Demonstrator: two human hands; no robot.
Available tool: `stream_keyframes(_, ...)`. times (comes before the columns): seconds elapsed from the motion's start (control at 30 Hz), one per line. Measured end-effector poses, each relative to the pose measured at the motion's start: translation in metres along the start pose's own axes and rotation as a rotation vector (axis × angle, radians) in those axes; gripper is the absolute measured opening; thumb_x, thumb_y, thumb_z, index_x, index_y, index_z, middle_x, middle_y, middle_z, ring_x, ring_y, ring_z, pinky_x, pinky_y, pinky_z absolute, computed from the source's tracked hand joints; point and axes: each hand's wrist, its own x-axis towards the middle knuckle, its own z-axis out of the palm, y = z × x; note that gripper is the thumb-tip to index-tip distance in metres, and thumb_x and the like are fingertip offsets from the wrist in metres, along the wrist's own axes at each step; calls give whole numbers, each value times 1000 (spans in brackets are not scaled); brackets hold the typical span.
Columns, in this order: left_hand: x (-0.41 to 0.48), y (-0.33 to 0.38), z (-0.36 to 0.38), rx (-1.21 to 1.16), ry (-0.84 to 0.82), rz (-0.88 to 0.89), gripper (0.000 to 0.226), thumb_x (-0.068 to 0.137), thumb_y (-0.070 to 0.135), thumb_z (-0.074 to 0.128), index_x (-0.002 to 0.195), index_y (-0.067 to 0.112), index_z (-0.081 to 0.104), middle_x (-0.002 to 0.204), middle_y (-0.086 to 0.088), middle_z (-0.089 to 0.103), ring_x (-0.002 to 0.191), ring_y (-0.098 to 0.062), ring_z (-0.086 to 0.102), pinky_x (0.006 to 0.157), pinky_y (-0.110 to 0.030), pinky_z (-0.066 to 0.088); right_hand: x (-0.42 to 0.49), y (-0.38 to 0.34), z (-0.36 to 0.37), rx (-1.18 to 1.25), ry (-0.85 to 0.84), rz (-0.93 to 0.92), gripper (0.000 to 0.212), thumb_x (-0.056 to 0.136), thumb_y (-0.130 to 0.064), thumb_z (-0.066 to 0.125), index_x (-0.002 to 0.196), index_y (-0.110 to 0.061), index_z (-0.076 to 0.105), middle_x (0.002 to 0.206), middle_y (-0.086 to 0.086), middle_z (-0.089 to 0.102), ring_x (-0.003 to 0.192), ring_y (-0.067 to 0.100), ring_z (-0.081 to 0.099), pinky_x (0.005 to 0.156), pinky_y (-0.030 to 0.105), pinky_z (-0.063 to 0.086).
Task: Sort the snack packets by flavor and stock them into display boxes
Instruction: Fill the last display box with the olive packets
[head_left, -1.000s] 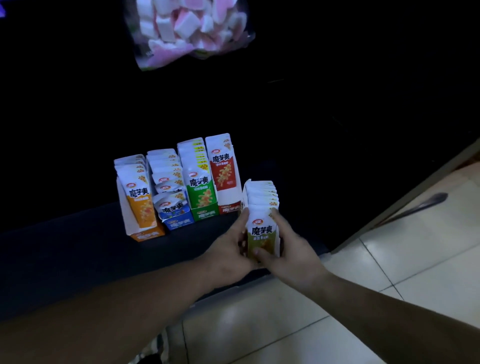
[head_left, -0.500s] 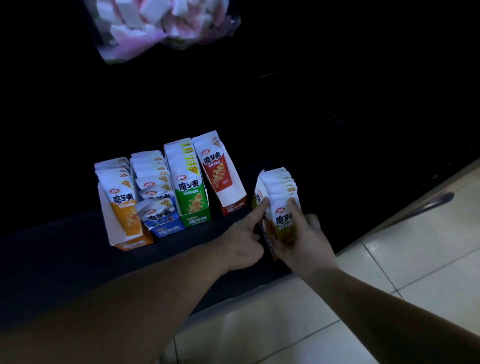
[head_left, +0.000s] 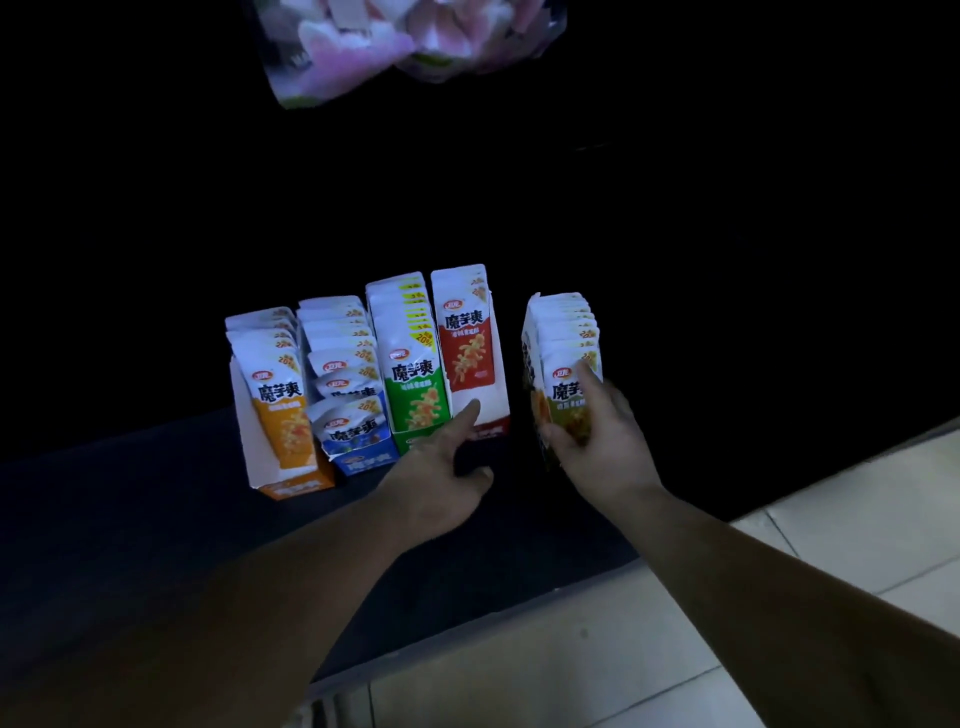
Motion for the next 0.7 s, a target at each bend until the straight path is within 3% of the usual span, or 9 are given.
stream_keyframes(0.07, -3, -3, 1, -65, -2, -12, 79, 100, 37, 63, 158, 56, 12, 169, 11, 22, 144, -9, 41, 97, -10, 33, 18, -9, 6, 39, -26, 5, 86, 98, -28, 69, 161, -46, 12, 170, -9, 15, 155, 17, 20, 120, 35, 29)
stream_keyframes(0.13, -1, -3, 1, -159, 8, -19, 77, 100, 36, 63, 157, 57, 16, 168, 12, 24, 104, 15, 53, 78, 2, 37, 32, -19, 12, 79, -59, -1, 90, 98, -24, 69, 161, -48, 10, 172, -9, 8, 157, 17, 13, 124, 38, 25)
stream_keyframes(0.2, 3, -2, 1, -245, 25, -25, 74, 101, 33, 62, 157, 56, 19, 167, 13, 27, 78, 18, 47, 59, 6, 37, 43, -25, 15, 86, -55, -4, 91, 96, -21, 71, 161, -46, 12, 172, -8, 3, 157, 17, 10, 123, 36, 22)
stream_keyframes(0.27, 6, -5, 1, -297, 50, -14, 73, 101, 30, 63, 157, 55, 22, 164, 15, 31, 102, 11, 49, 68, 6, 35, 45, -26, 14, 79, -2, 23, 88, 95, -23, 74, 161, -42, 18, 172, -4, 6, 157, 20, 13, 120, 35, 25)
stream_keyframes(0.33, 4, -7, 0, -347, 66, 8, 72, 101, 28, 64, 156, 55, 26, 163, 14, 35, 131, 1, 42, 92, -5, 38, 39, -22, 15, 67, 45, 52, 83, 95, -28, 73, 160, -38, 24, 170, -1, 11, 156, 22, 17, 117, 32, 28)
stream_keyframes(0.43, 3, -9, 0, -414, 105, -13, 69, 101, 23, 64, 156, 48, 32, 161, 5, 41, 146, -12, 40, 117, -27, 36, 21, -11, 16, -12, 109, 61, 69, 97, -32, 68, 157, -30, 35, 164, 4, 22, 149, 26, 32, 107, 29, 36)
stream_keyframes(0.5, 2, -12, 0, -424, 120, -43, 67, 102, 20, 63, 157, 43, 32, 157, 3, 44, 144, -15, 43, 113, -27, 38, 8, -7, 18, -21, 65, 61, 66, 97, -27, 66, 156, -31, 37, 161, 2, 26, 145, 24, 38, 102, 24, 36)
stream_keyframes(0.6, -1, -11, -2, -456, 102, -65, 71, 102, 16, 62, 160, 41, 27, 161, 2, 40, 146, -15, 40, 108, -24, 36, -1, -5, 22, 76, -127, 38, 79, 96, -13, 62, 159, -43, 27, 170, -11, 13, 153, 14, 22, 107, 19, 27)
stream_keyframes(0.7, -4, -6, -3, -510, 35, -97, 75, 103, 3, 56, 163, 33, 22, 165, 3, 33, 150, -13, 32, 109, -21, 30, -1, -10, 20, 150, -222, 89, 88, 94, -7, 59, 158, -53, 19, 169, -23, -1, 154, 10, 18, 99, 16, 36)
